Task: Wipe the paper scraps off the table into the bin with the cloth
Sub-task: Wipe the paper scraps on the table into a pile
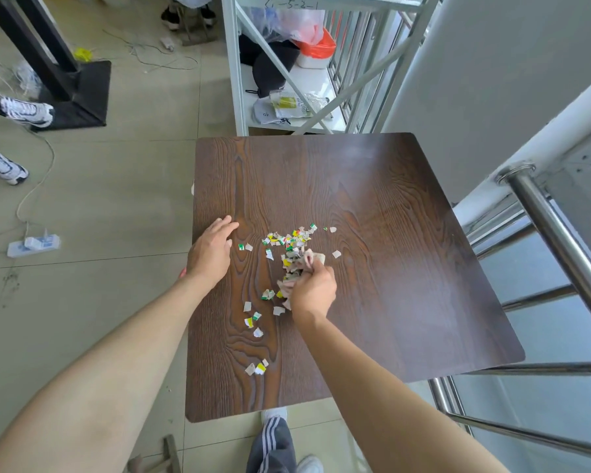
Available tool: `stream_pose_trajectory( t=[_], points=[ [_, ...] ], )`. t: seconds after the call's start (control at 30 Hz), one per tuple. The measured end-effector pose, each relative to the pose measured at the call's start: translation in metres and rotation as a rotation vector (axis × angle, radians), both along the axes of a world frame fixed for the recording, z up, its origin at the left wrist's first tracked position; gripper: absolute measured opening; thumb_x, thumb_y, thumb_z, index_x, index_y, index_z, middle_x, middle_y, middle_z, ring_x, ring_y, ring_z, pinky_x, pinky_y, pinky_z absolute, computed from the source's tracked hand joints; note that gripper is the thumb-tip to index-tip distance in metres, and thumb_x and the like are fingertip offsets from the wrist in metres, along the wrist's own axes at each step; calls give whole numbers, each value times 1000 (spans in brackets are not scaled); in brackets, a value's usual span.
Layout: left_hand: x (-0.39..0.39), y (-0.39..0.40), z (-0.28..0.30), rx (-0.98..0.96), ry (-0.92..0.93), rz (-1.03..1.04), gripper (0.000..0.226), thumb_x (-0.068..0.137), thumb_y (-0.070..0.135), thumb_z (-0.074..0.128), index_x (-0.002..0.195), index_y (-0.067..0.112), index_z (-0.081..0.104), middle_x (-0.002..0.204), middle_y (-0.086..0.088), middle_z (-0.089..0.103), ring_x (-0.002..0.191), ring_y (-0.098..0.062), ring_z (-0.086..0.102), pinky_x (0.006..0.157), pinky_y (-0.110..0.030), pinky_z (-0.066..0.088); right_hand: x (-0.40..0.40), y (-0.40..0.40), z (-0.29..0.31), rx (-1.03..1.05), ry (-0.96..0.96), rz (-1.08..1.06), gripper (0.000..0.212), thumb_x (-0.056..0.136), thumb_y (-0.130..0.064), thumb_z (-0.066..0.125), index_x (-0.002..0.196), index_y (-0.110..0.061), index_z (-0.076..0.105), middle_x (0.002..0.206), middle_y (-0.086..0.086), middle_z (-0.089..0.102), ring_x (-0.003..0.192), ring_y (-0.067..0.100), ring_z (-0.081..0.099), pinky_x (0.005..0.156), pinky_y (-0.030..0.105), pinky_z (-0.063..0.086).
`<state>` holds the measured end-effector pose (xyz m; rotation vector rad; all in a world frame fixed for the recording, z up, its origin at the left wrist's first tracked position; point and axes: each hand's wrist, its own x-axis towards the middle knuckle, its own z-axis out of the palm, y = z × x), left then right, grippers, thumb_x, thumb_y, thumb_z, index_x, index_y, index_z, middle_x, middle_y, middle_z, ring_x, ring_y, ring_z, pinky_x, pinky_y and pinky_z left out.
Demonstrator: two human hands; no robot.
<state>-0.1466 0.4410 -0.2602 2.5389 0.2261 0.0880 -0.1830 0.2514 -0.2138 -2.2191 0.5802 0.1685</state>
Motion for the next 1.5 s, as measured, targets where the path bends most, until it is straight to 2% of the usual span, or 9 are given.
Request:
stream_pose_trajectory(
  t=[0.23,0.33,0.43,0.6,0.8,0.97,1.1,1.3,1.5],
  points=[
    [0,3,2,3,-5,-26,44,95,2,44,136,16,49,151,1,38,142,-15,28,115,-34,26,42,25,7,204,19,120,40,87,0,36,105,-15,69,104,15,68,91,31,67,79,32,54],
    [-1,4,3,0,1,-30,44,95,3,43,137,17,48,151,2,37,143,-14,27,115,-33,25,42,1,9,150,-43,103,33,87,-7,38,90,-20,68,91,16,68,64,21,68,55,18,51],
    [-2,3,4,-8,-6,-29,44,95,3,43,137,16,48,151,1,37,143,-15,27,115,-32,24,44,-42,3,-32,-139,-32,30,86,-23,39,93,-17,68,91,17,66,77,32,66,72,32,54],
    [-2,3,3,-26,-1,-41,45,95,1,41,137,15,48,152,0,36,143,-14,26,115,-28,20,49,-73,-7,-44,-85,-160,29,87,-7,38,91,-12,66,100,9,55,61,25,61,72,39,54],
    [-3,0,2,-27,-40,-25,44,94,-1,41,136,12,49,150,-3,38,142,-17,29,116,-30,21,53,-17,-6,15,-49,-37,34,85,-2,43,106,-10,68,108,17,58,92,35,62,86,41,51],
    [-3,-1,3,-27,-39,-22,44,95,0,42,137,13,48,151,-2,38,143,-16,28,116,-30,21,56,21,-11,123,-42,91,29,83,0,38,88,-11,65,101,14,61,79,32,63,75,36,54],
    [-3,-1,4,-38,-38,-18,45,94,-2,42,136,12,49,150,-3,38,143,-17,28,116,-30,21,61,0,1,0,-174,74,23,90,-6,41,96,-1,63,104,20,58,83,35,57,71,32,39],
    [-3,-1,5,-45,-42,-20,45,94,-2,42,136,12,49,150,-3,38,142,-17,28,117,-30,20,104,-67,-2,-179,-132,-7,28,91,-8,40,108,-8,62,112,15,48,90,38,59,82,37,46],
    [-2,1,2,-50,-39,-22,45,95,-1,41,137,14,48,151,-1,37,143,-15,27,117,-30,21,114,-33,-11,-119,-132,74,37,84,1,44,109,-11,68,113,16,55,96,36,58,84,34,45]
  ],
)
